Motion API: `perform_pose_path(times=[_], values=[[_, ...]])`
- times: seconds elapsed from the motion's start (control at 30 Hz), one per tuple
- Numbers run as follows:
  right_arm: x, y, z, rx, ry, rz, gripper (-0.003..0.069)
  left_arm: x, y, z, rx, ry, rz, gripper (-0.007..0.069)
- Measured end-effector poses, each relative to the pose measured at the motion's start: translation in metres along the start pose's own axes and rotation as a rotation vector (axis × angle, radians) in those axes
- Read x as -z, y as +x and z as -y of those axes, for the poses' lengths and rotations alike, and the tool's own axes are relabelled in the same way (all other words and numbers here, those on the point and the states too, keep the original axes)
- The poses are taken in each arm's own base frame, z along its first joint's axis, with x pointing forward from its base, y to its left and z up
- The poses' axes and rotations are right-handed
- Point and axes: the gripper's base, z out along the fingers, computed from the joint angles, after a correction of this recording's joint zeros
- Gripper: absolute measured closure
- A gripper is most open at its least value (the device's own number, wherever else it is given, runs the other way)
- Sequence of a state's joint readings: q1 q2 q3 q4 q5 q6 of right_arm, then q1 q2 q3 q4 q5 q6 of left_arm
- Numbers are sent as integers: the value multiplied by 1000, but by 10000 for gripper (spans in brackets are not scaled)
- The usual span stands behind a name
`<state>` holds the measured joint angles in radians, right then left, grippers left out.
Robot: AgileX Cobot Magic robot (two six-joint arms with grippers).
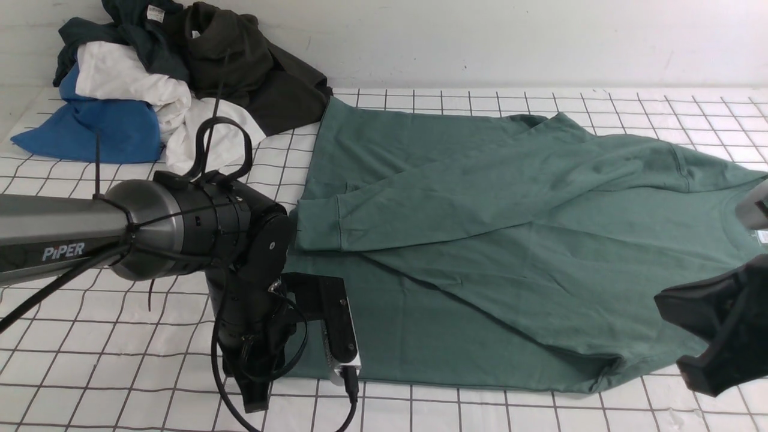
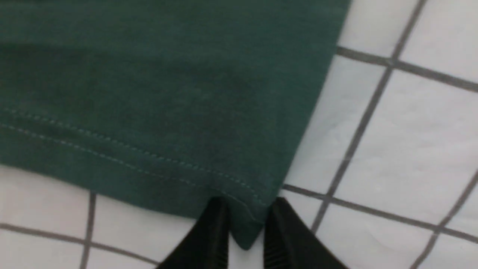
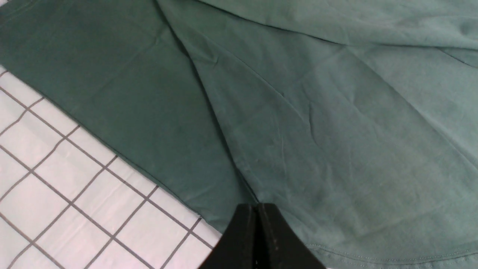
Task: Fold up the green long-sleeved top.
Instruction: Use both arms simultaneously to clamp the lower edge of the clothing fabric
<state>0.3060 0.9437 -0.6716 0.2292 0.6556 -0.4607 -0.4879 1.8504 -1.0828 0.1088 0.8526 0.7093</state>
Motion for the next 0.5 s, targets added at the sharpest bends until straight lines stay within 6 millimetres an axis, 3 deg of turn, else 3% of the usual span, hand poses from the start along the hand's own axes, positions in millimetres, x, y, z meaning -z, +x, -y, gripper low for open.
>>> perform_pose_path(times=[0.13, 0.33, 0.47, 0.5], values=[[0, 1, 0, 72, -4, -16, 665, 7, 4, 0, 87, -23, -9, 614], [-6, 13, 7, 271, 37, -170, 631, 42, 12, 1, 177, -86, 53, 620], [-22, 24, 22, 387, 125, -362, 529, 62, 21, -1, 215, -127, 104, 620], [-31, 28, 27, 405, 155, -426, 476, 66, 25, -3, 233, -132, 116, 620]])
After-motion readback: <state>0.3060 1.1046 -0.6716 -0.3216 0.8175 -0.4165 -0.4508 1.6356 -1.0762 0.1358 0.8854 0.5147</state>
